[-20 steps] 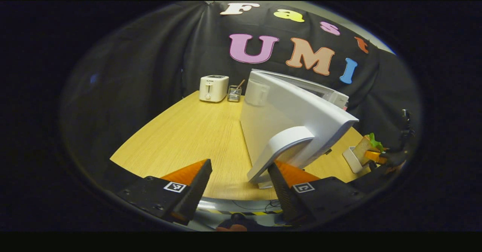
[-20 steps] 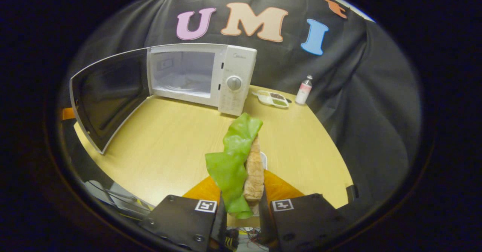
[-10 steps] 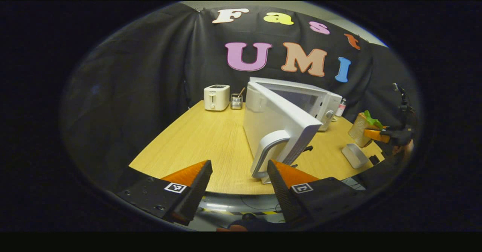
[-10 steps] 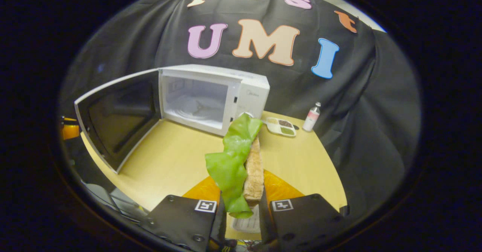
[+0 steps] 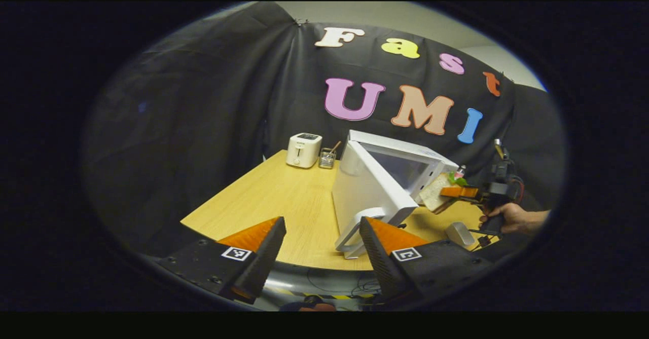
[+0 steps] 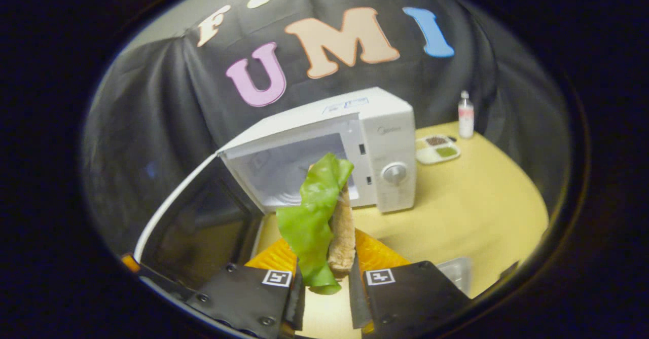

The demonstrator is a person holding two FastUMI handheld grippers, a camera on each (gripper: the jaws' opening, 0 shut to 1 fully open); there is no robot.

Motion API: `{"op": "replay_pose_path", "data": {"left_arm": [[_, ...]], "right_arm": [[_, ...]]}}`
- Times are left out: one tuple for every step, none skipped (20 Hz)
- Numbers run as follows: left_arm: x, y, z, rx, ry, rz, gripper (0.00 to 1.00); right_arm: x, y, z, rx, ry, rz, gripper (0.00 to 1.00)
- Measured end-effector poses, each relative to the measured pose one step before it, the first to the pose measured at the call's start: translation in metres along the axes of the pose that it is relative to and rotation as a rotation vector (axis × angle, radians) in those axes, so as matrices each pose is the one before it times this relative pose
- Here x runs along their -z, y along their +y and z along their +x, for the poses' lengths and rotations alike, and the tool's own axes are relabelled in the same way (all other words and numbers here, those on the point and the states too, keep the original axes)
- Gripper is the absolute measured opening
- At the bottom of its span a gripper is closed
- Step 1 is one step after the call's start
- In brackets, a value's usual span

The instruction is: Open the microwave oven with the left hand, put the food in, and close the microwave oven.

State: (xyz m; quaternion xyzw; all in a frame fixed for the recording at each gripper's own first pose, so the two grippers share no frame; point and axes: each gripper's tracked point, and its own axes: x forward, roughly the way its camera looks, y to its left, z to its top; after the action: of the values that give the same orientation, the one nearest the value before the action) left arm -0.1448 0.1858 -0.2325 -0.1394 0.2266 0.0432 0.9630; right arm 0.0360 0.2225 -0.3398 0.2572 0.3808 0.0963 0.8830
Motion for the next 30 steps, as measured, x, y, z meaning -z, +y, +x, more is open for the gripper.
{"op": "replay_pose_path", "data": {"left_arm": [[0.0013, -0.00148, -0.00408, 0.00464, 0.00638, 0.00621, 0.85], [-0.00134, -0.00061, -0.00206, 0.0022, 0.00095, 0.01071, 0.85], [-0.00029, -0.00054, -0.00299, 0.00296, 0.00088, 0.01272, 0.85], [-0.00111, -0.00194, -0.00289, 0.00743, 0.00241, 0.01529, 0.85], [0.00064, -0.00108, -0.00174, 0.00433, 0.00747, 0.02166, 0.85], [0.0027, -0.00146, -0.00111, 0.00591, 0.01634, 0.03078, 0.85], [-0.00083, -0.00282, -0.00057, 0.00864, 0.00296, 0.02719, 0.85], [-0.00307, -0.00218, -0.00117, 0.00922, -0.0019, 0.01618, 0.85], [0.00189, -0.00023, -0.00053, 0.00545, 0.00482, 0.00654, 0.85], [0.00152, 0.00194, -0.00093, 0.00021, 0.00639, -0.00099, 0.81], [0.00157, 0.00052, 0.00082, -0.00246, 0.00718, -0.00432, 0.85], [0.00201, 0.00155, -0.00101, -0.00326, 0.00898, -0.00646, 0.85], [0.00257, 0.00103, -0.00086, -0.00003, 0.01001, -0.00551, 0.85], [0.00145, 0.00164, -0.00144, -0.00216, 0.00916, -0.00036, 0.85], [0.00157, 0.00283, -0.001, -0.00439, 0.00519, 0.00356, 0.85], [0.00083, 0.00343, -0.00073, -0.00699, 0.00438, 0.00381, 0.85], [0.00198, 0.00322, -0.00087, -0.00681, 0.00358, 0.00117, 0.85], [0.00146, 0.00338, -0.00014, -0.00834, 0.00636, -0.00417, 0.85], [0.00243, 0.00213, 0.00159, -0.00328, 0.01092, -0.01099, 0.85], [0.00225, 0.00083, 0.00042, -0.00192, 0.01174, -0.01239, 0.85], [0.00059, -0.0005, 0.00003, -0.00082, 0.00219, -0.00918, 0.81], [-0.00029, -0.00017, -0.0015, -0.00256, 0.00298, -0.00557, 0.85], [0.00225, 0.00077, 0.00018, -0.00231, 0.00213, -0.00475, 0.81], [0.00115, 0.00048, 0.00072, -0.001, 0.00606, -0.00578, 0.81], [0.00049, 0.0002, 0.00037, -0.00316, 0.00497, -0.00442, 0.85], [-0.00112, 0.00061, -0.00006, -0.00415, 0.0011, -0.0015, 0.85], [-0.0011, -0.00009, 0.00053, -0.00233, -0.00262, -0.00024, 0.81], [-0.00068, -0.00005, 0.00047, -0.00174, -0.00061, 0.00057, 0.81], [0.00086, 0.00082, 0.00058, -0.0025, 0.00203, 0.00154, 0.82], [-0.00057, 0.00077, 0.0007, 0.00086, -0.00013, 0.00253, 0.85]], "right_arm": [[-0.00048, 0.00676, 0.0173, 0.00545, 0.00531, 0.0507, 0.35], [0.0002, 0.00953, 0.01532, -0.01127, 0.00354, 0.02786, 0.39], [-0.00292, 0.01061, 0.01446, -0.00843, -0.00709, 0.0299, 0.39], [-0.00317, 0.01133, 0.0134, -0.01685, -0.00813, 0.03787, 0.39], [-0.00284, 0.01006, 0.01426, -0.00709, -0.0122, 0.04041, 0.38], [0.00079, 0.00849, 0.01349, -0.0078, -0.00876, 0.03779, 0.38], [0.00159, 0.00576, 0.01448, 0.00145, -0.00611, 0.02581, 0.38], [0.00392, 0.00259, 0.01265, 0.00434, 0.00166, 0.02357, 0.38], [0.0036, 0.00316, 0.01123, 0.00538, -0.00073, 0.02498, 0.38], [0.00092, 0.00413, 0.01203, 0.00434, -0.00712, 0.02987, 0.38], [-0.00003, 0.00315, 0.01128, 0.00675, -0.01244, 0.03425, 0.38], [0.00091, 0.00137, 0.00938, 0.00545, -0.003, 0.02748, 0.38], [0.00132, 0.00104, 0.01146, 0.00818, 0.0001, 0.02879, 0.38], [0.00024, 0.00032, 0.009, 0.00592, -0.00585, 0.03268, 0.38], [0.00005, 0.00113, 0.00682, 0.0077, -0.01275, 0.03094, 0.38], [-0.002, 0.00078, 0.00695, 0.00453, -0.01826, 0.03018, 0.38], [-0.00182, 0.00273, 0.0065, -0.00268, -0.0184, 0.02142, 0.31], [-0.00093, 0.00095, 0.00818, -0.00035, -0.01346, 0.01118, 0.31], [0.00317, 0.00094, 0.00818, 0.00421, 0.00211, 0.00831, 0.31], [0.00262, 0.00085, 0.00634, -0.00059, -0.00209, 0.01921, 0.31], [0.0006, 0.00247, 0.00644, -0.0057, -0.00977, 0.01902, 0.31], [0.00063, -0.00014, 0.00625, 0.00107, -0.00827, 0.02085, 0.31], [0.00479, 0.00106, 0.00307, -0.00701, -0.00616, 0.01586, 0.31], [0.00228, 0.00048, 0.0064, -0.00284, -0.00149, 0.00451, 0.31], [0.0007, -0.00003, 0.00582, -0.00065, -0.00718, -0.00229, 0.31], [-0.00213, 0.00025, 0.00338, -0.00301, -0.01711, 0.00102, 0.31], [-0.00233, -0.00003, 0.00089, -0.00284, -0.01263, -0.00184, 0.31], [-0.00016, -0.00103, 0.00099, -0.00347, -0.00517, -0.01019, 0.31], [0.00097, -0.00284, 0.00071, 0.00255, -0.00408, -0.01732, 0.3], [-0.00002, -0.00477, 0.0011, 0.01194, -0.00445, -0.02219, 0.34]]}}
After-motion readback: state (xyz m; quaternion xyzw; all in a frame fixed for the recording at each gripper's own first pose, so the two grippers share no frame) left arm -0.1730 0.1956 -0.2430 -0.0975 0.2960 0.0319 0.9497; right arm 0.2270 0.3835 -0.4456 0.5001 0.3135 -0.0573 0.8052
